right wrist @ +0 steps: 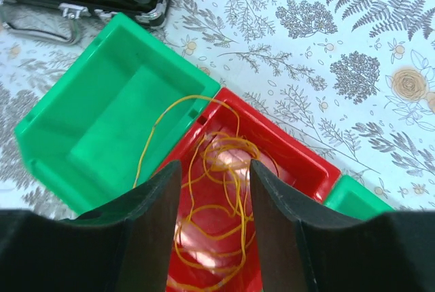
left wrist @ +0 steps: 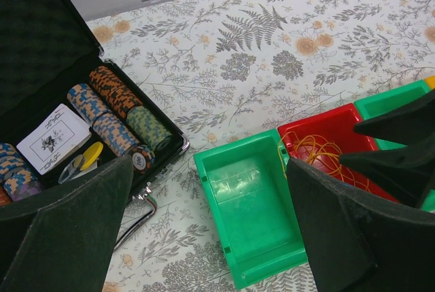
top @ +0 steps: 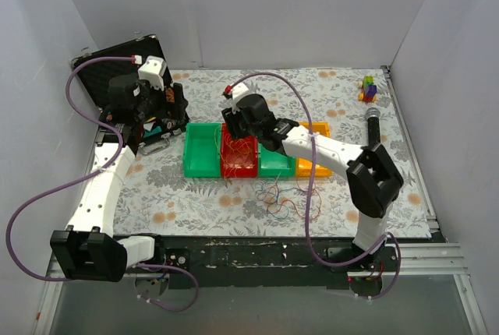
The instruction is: Untangle the cables
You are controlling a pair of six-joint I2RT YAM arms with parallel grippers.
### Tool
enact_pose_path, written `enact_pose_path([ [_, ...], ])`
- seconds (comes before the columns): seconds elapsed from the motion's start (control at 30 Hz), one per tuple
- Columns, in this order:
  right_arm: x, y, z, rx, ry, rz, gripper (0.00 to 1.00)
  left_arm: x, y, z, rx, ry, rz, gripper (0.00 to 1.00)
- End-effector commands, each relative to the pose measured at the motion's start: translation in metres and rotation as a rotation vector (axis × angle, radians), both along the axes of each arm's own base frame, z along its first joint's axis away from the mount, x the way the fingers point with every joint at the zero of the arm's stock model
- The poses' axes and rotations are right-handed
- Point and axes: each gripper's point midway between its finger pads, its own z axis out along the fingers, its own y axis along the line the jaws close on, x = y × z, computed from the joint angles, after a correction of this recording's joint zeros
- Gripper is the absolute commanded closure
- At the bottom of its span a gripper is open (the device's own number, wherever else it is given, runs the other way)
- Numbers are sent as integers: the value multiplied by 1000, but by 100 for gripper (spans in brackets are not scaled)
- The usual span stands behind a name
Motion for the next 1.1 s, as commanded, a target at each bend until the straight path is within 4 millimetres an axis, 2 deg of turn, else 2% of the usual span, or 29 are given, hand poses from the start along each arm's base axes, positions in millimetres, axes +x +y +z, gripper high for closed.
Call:
enact_pose_path([
  [0.0, -24, -12, 59, 90, -90, 82, 43, -1, 3, 28, -1, -68, 7, 3],
  [0.1, -48, -33, 57, 77, -87, 80, 35, 0, 2, 28, -5, -65, 2, 3],
  [0.17, -68, -49, 56, 78, -88, 58, 33, 1, 2, 26, -9, -61, 0, 3],
  [0.23, -95, -56, 49, 101, -63, 77, 32, 2, 1, 26, -10, -59, -2, 3],
  [0.37, -148, -56, 29, 150, 7, 163, 49, 4, 1, 26, -10, -55, -1, 3],
  [0.4, -161, -54, 22, 162, 30, 190, 49, 4, 1, 27, -11, -56, -2, 3],
  [0.43, -172, -53, 15, 172, 56, 212, 47, 4, 1, 28, -11, -58, -4, 3],
  [0.53, -196, -50, -10, 185, 159, 242, 33, 3, 1, 31, -9, -64, -3, 3],
  [0.63, -199, -44, -24, 198, 197, 240, 29, 3, 1, 30, -13, -63, -3, 3],
  [0.8, -179, -22, -28, 179, 172, 217, 29, 3, 1, 29, -15, -59, -3, 3],
  [0.93, -165, -2, -42, 158, 195, 222, 29, 2, 2, 28, -8, -60, 2, 3],
  [1.07, -148, 4, -51, 160, 196, 180, 33, 0, 4, 26, 2, -62, 1, 3],
])
